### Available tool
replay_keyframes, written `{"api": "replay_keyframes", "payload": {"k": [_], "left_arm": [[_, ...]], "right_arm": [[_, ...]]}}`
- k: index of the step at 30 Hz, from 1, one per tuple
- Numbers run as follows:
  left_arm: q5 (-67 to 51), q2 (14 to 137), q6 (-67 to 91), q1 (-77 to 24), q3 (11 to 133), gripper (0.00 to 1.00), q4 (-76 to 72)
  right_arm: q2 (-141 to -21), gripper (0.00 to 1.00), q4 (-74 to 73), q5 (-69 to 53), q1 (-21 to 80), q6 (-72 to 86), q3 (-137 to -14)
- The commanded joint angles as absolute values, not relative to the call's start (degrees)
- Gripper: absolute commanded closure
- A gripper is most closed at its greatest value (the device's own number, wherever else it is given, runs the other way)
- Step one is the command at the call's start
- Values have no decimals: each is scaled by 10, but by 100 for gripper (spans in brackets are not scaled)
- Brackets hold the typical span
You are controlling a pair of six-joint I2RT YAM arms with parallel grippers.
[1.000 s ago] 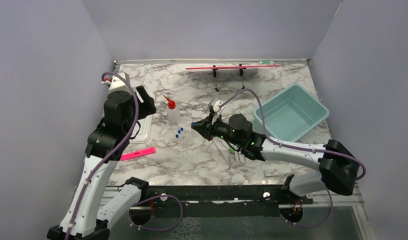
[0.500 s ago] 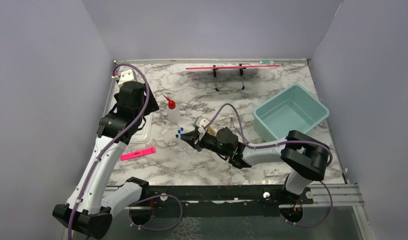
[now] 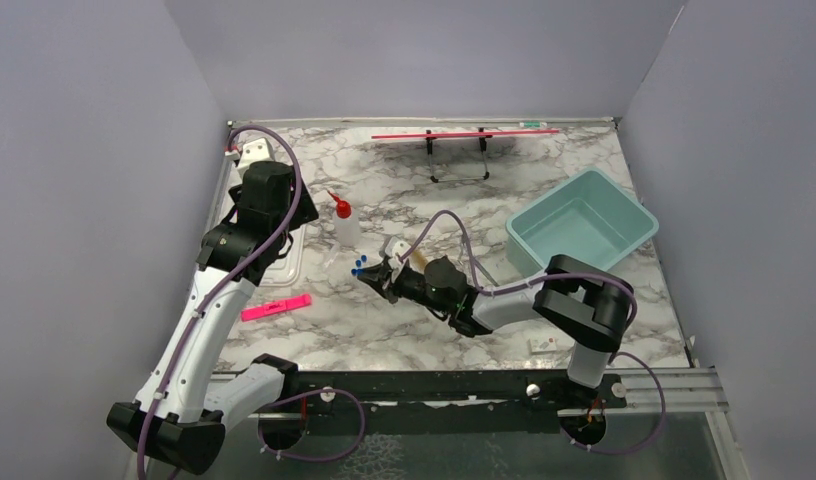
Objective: Organize the chemistry lab equipment
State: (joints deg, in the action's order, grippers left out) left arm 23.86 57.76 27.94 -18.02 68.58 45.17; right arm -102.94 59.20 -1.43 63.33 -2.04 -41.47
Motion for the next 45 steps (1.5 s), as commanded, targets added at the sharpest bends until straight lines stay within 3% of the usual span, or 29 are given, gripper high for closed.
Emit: {"api": "replay_keyframes", "payload": {"k": [1, 20, 31, 38, 45], "left_arm": [[264, 574, 270, -185, 688, 27, 450], [273, 572, 261, -187, 680, 27, 450], [268, 579, 258, -187, 682, 27, 450], [270, 587, 259, -188, 687, 27, 450], [268, 586, 259, -189, 688, 27, 447]], "right_arm": [[-1051, 90, 640, -4, 636, -36, -438], [-1091, 88, 667, 15, 636, -54, -434], [-1110, 82, 688, 20, 636, -63, -423], [-1112, 73, 701, 30, 637, -52, -413], [-1091, 57, 655, 38, 637, -38, -423]]}}
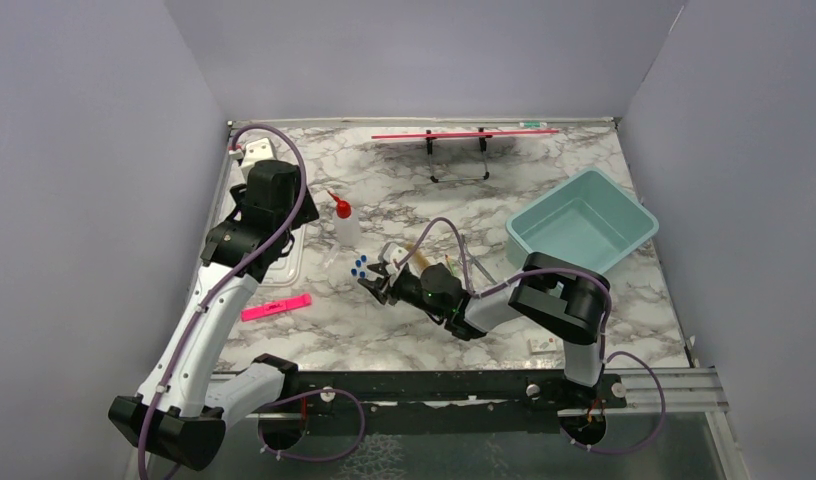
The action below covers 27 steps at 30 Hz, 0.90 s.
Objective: Organize the chemistry lab equipment
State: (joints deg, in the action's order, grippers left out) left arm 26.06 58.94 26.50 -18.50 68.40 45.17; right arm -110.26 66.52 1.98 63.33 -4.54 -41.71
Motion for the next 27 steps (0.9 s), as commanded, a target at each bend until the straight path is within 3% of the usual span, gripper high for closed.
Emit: {"api": "replay_keyframes", "payload": {"k": [1, 9, 19, 23, 27], "left_arm": [[267, 585, 260, -188, 688, 26, 447], [252, 562, 270, -188, 692, 25, 440], [121, 498, 273, -204, 667, 23, 381], [26, 493, 265, -209, 657, 22, 349], [-30, 500, 274, -209, 654, 20, 317]], "right_arm": [[-1083, 56, 641, 44, 637, -28, -427], [-941, 48, 469, 106, 636, 69, -447], [-823, 49, -2, 300, 626, 204, -533], [-825, 48, -168, 292, 591, 304, -555], [-849, 47, -212, 243, 555, 335, -546]]}}
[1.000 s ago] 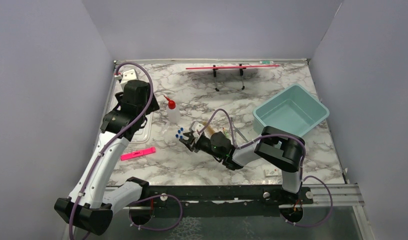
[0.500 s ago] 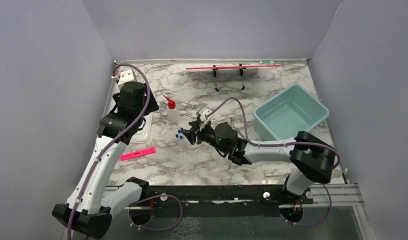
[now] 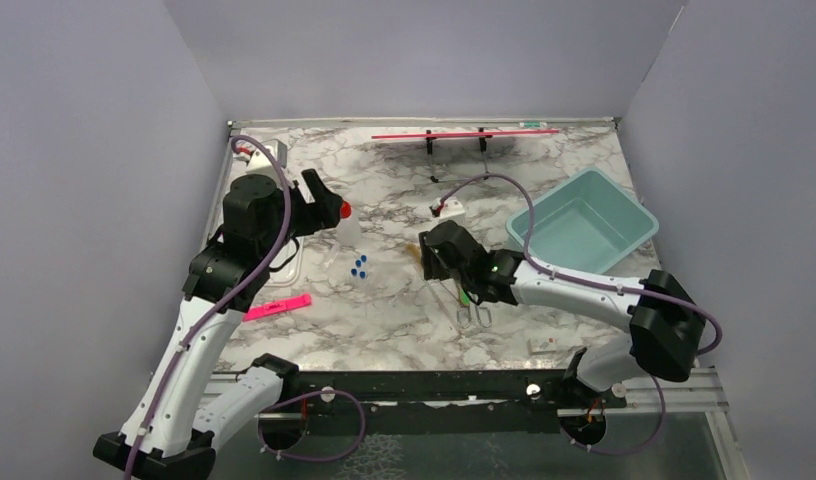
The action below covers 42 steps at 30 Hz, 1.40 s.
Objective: Organize the chemistry lab equipment
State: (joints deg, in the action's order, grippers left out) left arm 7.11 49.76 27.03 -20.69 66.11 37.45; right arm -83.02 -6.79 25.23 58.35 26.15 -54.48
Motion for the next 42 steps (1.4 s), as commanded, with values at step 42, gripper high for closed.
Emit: {"api": "replay_keyframes", "payload": {"k": [42], "left_arm": [[363, 521, 236, -208, 713, 13, 316]], "right_arm": [[-1345, 21, -189, 95, 547, 102, -1173]]}}
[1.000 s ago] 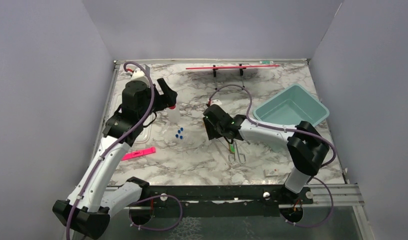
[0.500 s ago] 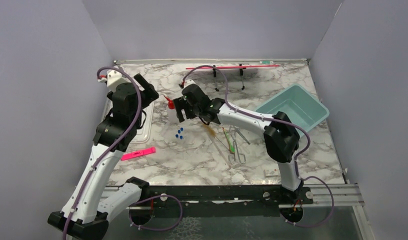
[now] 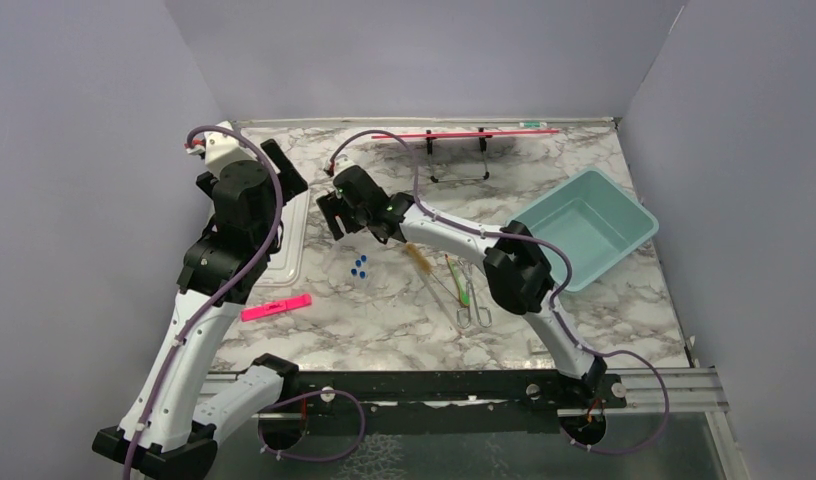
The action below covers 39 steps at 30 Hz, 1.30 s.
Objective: Organize the chemistry lab equipment
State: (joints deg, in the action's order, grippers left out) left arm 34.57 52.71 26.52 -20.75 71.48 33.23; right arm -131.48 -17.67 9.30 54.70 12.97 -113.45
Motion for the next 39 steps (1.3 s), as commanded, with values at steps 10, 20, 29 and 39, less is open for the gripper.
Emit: {"api": "replay_keyframes", "payload": {"k": [10, 20, 29, 39], "left_arm": [[370, 510, 239, -208, 705, 13, 313], [364, 501, 215, -208, 710, 13, 289], [292, 505, 138, -209, 700, 12, 229], [258, 513, 125, -222, 677, 11, 214]], "right_arm": [[-1262, 60, -151, 127, 548, 96, -1131], [-1028, 61, -133, 125, 545, 89, -1027], [-887, 62, -266, 318, 470, 134, -1031], [-756, 62, -378, 481, 304, 227, -944]]}}
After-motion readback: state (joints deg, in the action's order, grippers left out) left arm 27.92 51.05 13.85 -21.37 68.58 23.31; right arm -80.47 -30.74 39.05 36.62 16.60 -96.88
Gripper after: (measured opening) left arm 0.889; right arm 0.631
